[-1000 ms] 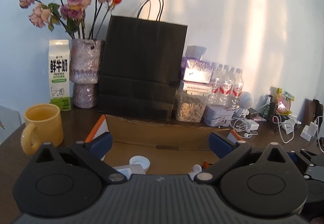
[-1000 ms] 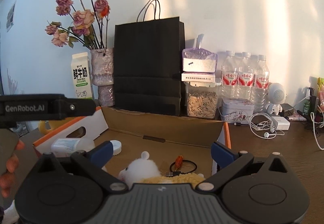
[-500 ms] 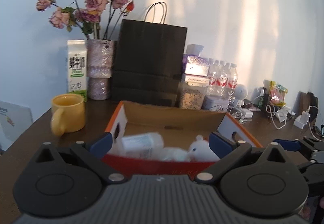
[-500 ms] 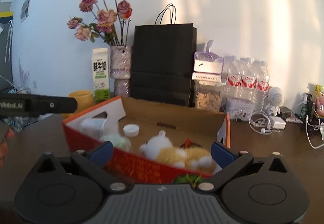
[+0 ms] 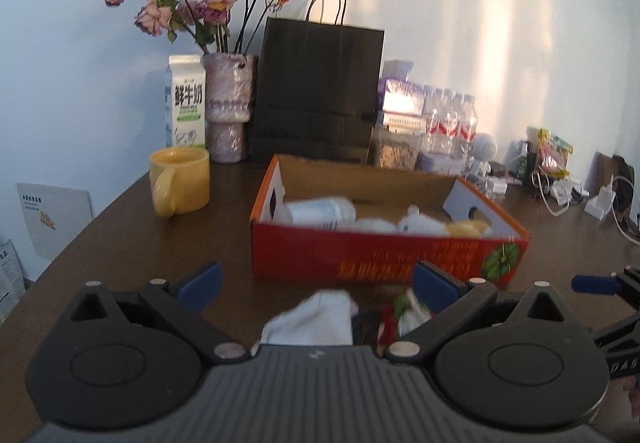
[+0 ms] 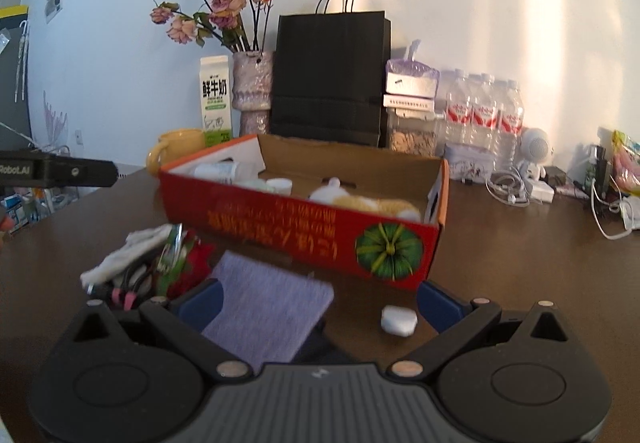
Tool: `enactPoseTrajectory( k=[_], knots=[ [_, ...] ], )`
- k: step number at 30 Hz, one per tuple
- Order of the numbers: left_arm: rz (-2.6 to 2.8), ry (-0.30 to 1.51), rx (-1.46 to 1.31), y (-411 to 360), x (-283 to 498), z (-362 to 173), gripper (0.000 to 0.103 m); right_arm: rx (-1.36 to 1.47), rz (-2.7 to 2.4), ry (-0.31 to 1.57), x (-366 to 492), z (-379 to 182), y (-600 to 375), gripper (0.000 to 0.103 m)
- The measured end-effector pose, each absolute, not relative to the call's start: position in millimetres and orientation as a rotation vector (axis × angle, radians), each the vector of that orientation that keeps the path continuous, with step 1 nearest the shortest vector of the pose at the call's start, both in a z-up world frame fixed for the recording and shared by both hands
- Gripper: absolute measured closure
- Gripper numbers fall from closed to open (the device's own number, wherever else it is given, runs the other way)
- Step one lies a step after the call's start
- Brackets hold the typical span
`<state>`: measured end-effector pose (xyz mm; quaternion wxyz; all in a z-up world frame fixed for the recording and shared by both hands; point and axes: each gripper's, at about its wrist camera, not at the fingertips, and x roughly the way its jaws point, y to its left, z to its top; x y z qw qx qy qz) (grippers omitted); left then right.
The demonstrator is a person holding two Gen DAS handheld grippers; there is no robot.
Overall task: Organize objects
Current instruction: 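Withdraw both grippers from the box toward the cloths on the table, then grasp the purple fabric cloth with the right gripper and lift it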
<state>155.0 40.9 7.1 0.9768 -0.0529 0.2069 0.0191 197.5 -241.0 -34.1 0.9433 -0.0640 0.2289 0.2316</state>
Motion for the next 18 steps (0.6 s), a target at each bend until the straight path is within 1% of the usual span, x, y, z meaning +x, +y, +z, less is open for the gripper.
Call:
enactPoseTrajectory(
  k=[7,18],
  knots=[
    [0.044,0.484,-0.135,52,130,-13,0.000,-0.134,0.490,0.484,174,-37,-243,0.000],
    [0.036,0.482,-0.151,56,123,-13,0.000,-0.170,0.547,0.513,166,-42,-215,0.000]
  ],
)
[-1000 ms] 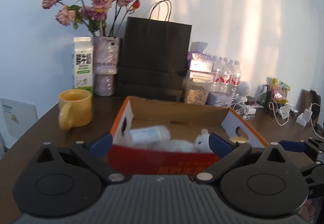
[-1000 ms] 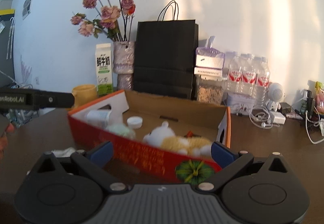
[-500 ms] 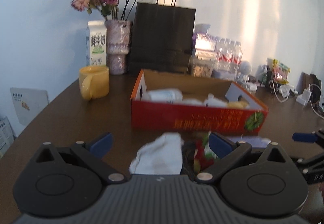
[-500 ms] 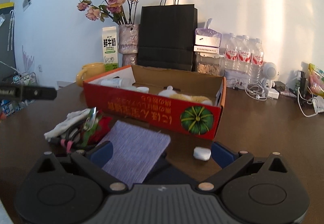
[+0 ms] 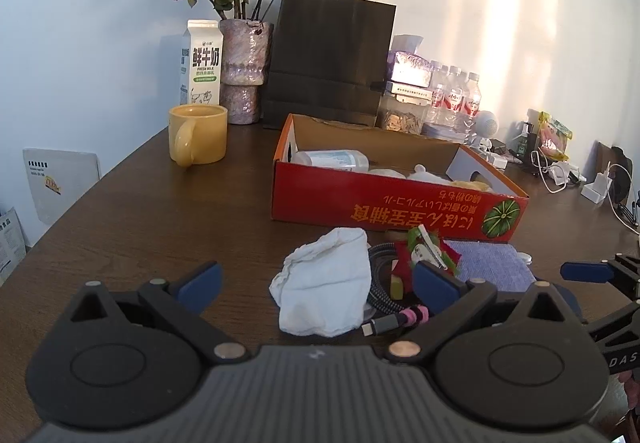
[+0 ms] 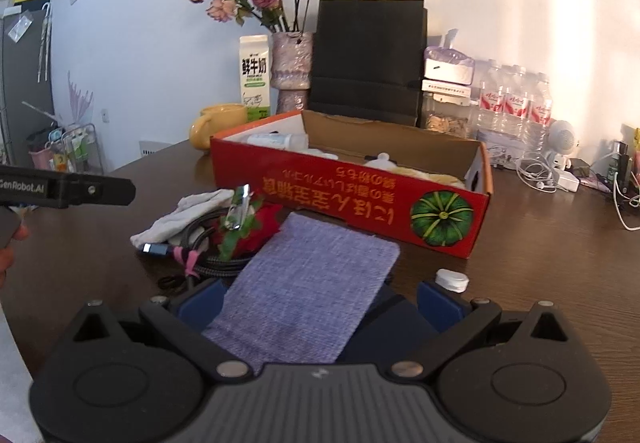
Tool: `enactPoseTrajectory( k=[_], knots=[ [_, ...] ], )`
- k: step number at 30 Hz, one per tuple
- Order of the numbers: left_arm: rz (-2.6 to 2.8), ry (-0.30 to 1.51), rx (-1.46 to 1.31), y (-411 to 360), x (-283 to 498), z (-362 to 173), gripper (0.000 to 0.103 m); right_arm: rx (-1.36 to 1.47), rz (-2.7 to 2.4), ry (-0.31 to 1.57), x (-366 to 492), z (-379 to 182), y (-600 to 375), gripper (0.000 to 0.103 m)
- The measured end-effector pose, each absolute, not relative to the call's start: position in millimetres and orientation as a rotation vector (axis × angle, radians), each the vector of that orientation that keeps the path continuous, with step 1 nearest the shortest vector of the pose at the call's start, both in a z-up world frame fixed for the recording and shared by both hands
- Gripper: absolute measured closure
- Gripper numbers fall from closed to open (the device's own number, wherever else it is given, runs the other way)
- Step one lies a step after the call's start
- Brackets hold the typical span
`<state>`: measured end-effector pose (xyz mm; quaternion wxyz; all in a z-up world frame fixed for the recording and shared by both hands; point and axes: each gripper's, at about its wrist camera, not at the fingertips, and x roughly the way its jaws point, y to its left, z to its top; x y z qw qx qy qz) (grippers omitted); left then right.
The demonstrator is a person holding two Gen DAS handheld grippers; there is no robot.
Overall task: Organize objects
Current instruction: 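Grasp the purple fabric cloth with the right gripper and lift it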
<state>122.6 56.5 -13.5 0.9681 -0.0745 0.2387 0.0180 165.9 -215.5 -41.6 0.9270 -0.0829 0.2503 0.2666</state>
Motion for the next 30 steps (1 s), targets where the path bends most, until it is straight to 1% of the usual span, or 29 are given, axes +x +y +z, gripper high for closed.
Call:
enactPoseTrajectory(
  k=[11,21,23,26,28,30],
  knots=[
    [0.037,0.509,-0.162,63,124,-22,0.000,-0.223,0.559,0.573,179,-54,-183,0.000],
    [0.026,0.520,-0.165,63,127,-26,0.000,-0.296,0.481,0.545,185,-65,-165,0.000],
    [0.031,0.525,-0.167,64,128,-27,0.000,-0.290,0.487,0.540,184,-65,-167,0.002],
    [0.029,0.525,-0.168,63,128,-27,0.000,-0.274,0.483,0.528,184,-63,-172,0.016],
    [0.028,0.525,-0.167,63,128,-27,0.000,-0.265,0.470,0.516,185,-61,-176,0.032],
    [0.030,0.526,-0.165,63,128,-27,0.000,-0.255,0.467,0.507,184,-60,-182,0.040]
  ],
)
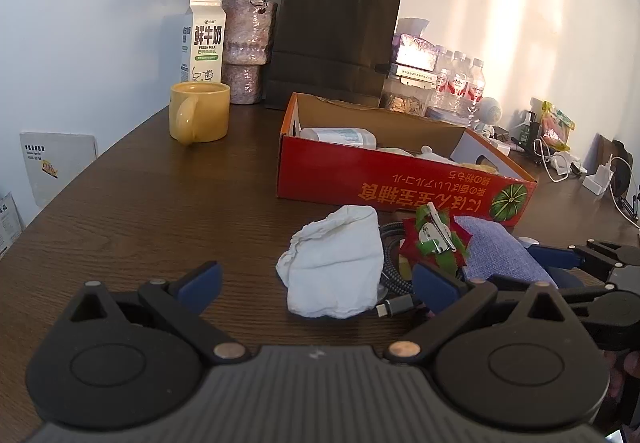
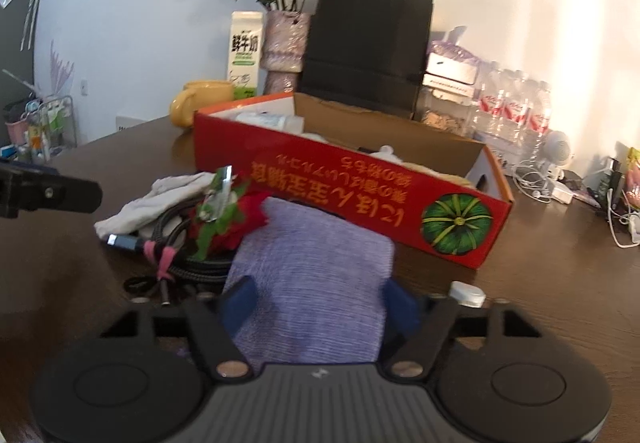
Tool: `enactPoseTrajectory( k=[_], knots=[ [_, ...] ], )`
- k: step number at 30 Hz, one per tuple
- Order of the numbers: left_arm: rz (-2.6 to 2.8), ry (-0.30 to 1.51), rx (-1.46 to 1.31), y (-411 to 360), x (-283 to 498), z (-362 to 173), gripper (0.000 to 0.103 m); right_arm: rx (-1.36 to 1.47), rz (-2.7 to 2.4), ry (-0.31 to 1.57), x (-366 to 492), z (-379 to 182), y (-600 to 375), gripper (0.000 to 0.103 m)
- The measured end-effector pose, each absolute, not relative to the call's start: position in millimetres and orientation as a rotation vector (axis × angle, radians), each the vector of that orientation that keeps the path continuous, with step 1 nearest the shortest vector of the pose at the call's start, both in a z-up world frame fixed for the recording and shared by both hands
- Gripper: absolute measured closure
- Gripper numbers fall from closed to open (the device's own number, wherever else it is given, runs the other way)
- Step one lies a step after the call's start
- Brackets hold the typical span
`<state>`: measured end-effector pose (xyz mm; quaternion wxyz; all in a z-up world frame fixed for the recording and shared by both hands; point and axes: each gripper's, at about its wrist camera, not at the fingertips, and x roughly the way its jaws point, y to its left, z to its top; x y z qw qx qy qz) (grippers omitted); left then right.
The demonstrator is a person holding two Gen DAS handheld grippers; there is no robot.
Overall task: Organize objects
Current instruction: 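Grasp the purple fabric cloth with the right gripper and lift it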
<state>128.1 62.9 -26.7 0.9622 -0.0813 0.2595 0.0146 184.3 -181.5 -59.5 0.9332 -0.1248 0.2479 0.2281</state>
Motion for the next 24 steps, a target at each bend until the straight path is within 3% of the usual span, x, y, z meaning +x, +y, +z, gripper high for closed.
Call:
enactPoseTrajectory(
  k=[4,7,8,10,11,21,23,24],
  knots=[
    [0.031,0.527,-0.164,62,128,-26,0.000,-0.257,0.481,0.495,181,-60,-185,0.046],
    [0.031,0.528,-0.163,62,128,-26,0.000,-0.270,0.484,0.488,178,-60,-182,0.046],
    [0.032,0.529,-0.162,61,128,-26,0.000,-0.265,0.485,0.490,178,-60,-182,0.042],
    [0.031,0.527,-0.162,61,128,-26,0.000,-0.254,0.484,0.502,180,-61,-182,0.006],
    [0.031,0.528,-0.162,61,128,-27,0.000,-0.247,0.480,0.497,179,-60,-182,0.003],
    [0.029,0.536,-0.167,60,128,-30,0.000,-0.334,0.474,0.525,180,-66,-157,0.003],
    [0.029,0.536,-0.168,61,128,-30,0.000,-0.362,0.459,0.524,180,-68,-154,0.008],
    [0.030,0.536,-0.169,62,128,-30,0.000,-0.373,0.450,0.518,180,-68,-154,0.017]
  ],
)
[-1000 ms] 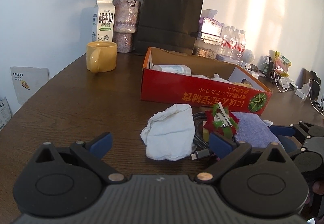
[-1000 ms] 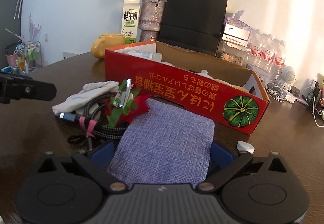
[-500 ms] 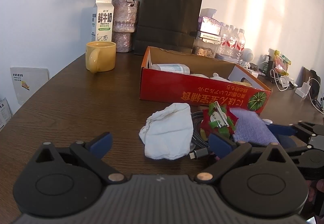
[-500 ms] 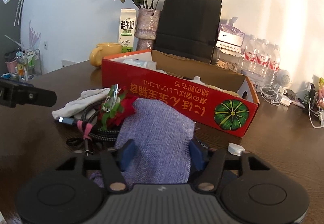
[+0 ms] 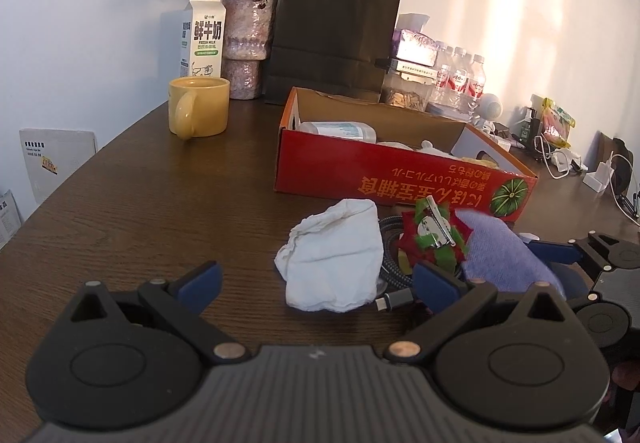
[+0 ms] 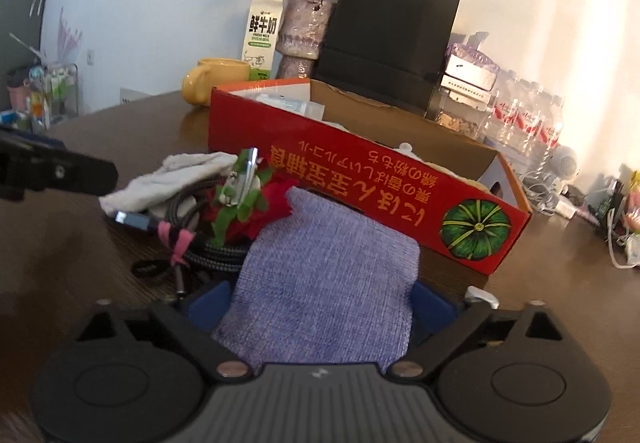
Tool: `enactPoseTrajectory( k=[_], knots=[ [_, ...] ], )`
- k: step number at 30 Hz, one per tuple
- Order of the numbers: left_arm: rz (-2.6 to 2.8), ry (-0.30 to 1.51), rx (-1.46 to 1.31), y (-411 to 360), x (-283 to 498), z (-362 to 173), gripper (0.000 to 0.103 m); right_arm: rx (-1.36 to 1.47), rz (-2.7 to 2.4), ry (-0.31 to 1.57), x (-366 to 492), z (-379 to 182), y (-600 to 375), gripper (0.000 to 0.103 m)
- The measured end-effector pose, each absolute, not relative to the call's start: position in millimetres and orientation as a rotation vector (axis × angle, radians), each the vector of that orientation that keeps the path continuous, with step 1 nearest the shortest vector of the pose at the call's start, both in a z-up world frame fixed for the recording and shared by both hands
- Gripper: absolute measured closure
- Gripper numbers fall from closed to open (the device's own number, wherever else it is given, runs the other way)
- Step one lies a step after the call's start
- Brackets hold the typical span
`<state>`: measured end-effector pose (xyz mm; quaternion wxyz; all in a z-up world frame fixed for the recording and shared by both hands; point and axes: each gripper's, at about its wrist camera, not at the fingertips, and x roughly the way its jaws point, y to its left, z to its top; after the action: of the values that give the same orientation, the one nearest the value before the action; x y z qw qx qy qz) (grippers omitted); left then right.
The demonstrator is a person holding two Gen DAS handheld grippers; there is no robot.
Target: Organize objects
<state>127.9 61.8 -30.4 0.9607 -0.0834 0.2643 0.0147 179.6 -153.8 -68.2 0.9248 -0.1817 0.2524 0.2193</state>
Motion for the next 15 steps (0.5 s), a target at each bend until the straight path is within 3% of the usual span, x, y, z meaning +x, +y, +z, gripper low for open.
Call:
enactPoseTrajectory(
  k=[1,3,7,15],
  knots=[
    [0.030,0.536,-0.170,62,128,-30,0.000,-0.389,0.442,0.509,179,-69,-154,0.029],
    [0.032,0.537,-0.169,64,129,-31,0.000,-0.409,0.434,0.498,178,-68,-157,0.043],
    [0.032,0.550,-0.168,65,138,-33,0.000,-0.376,0.472,0.491,174,-61,-168,0.058],
    [0.004,0.628,-0.211,67,180,-47,0.000,-0.271,0.530,0.489,173,-55,-189,0.072]
  ],
)
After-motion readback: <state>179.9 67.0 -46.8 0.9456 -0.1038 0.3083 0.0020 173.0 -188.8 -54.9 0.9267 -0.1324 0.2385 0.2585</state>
